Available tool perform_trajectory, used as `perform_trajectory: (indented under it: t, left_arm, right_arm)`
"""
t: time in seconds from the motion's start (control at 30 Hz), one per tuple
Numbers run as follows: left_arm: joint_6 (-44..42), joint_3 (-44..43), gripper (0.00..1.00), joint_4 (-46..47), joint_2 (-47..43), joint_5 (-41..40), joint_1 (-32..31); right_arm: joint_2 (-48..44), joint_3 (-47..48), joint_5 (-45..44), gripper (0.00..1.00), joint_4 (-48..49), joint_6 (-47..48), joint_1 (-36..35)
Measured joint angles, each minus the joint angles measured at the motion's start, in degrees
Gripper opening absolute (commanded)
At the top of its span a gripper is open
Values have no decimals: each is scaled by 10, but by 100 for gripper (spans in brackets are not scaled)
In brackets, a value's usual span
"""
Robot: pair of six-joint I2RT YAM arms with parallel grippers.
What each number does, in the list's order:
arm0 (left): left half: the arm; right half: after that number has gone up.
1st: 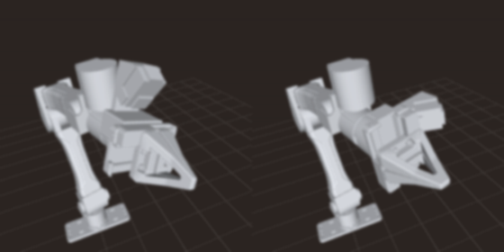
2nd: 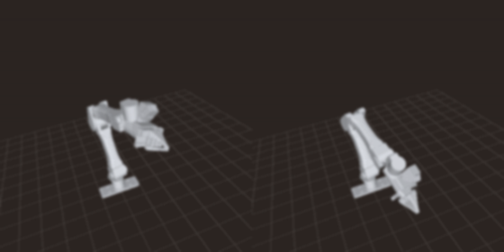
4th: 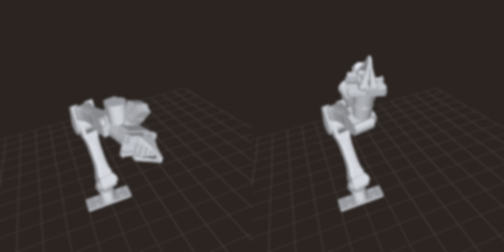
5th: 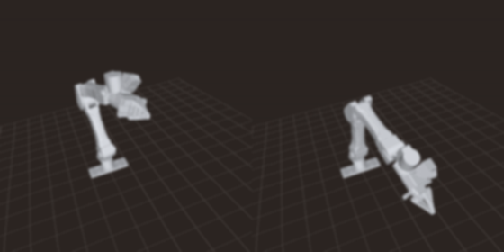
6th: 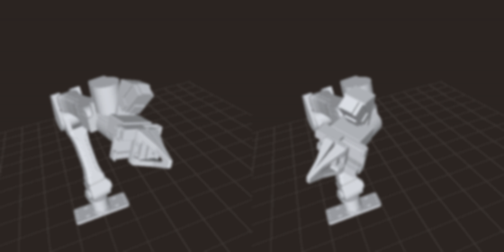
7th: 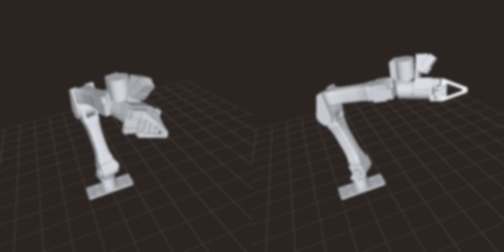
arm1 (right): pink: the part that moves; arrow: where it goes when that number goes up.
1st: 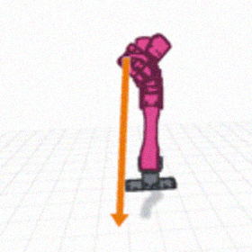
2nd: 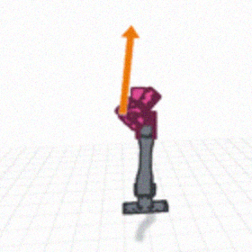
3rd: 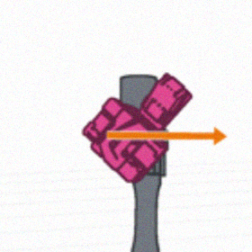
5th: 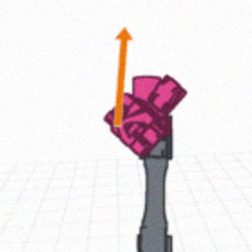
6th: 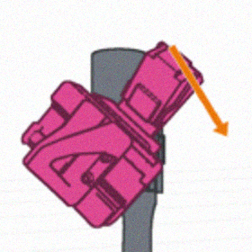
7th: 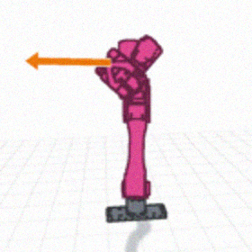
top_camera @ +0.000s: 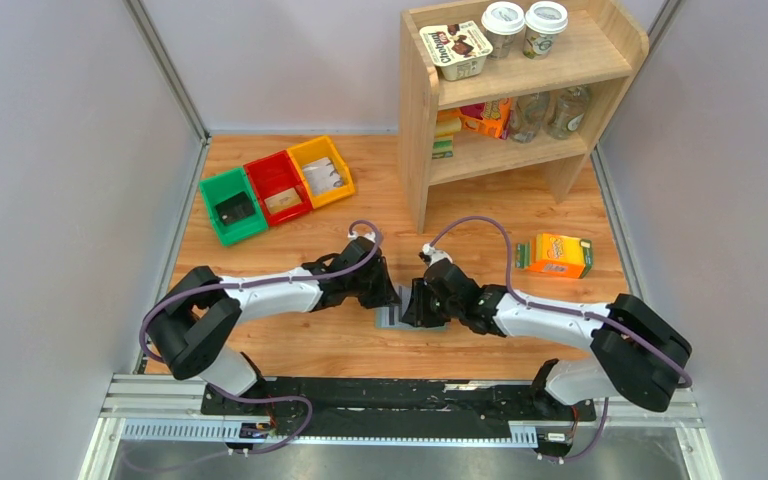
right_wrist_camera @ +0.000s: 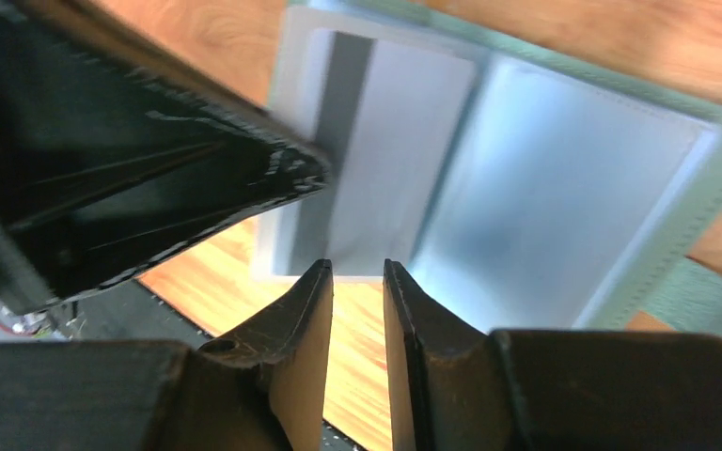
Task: Take the credit cards out of the card holder
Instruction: Remove the credit card from the card holder.
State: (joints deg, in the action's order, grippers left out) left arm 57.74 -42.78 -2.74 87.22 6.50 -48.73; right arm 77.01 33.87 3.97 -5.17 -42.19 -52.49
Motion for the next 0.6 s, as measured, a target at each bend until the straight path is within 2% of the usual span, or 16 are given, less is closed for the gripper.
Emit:
perform_trajectory:
  t: [0.3, 0.6]
  left_arm:
    - [2, 16, 9, 7, -7, 0, 0]
    - [31, 86, 4, 90, -20, -1, 1]
  right_arm:
    - [6, -3, -50, 32, -36, -28, 47]
    - [1, -20, -2, 38, 10, -30, 58]
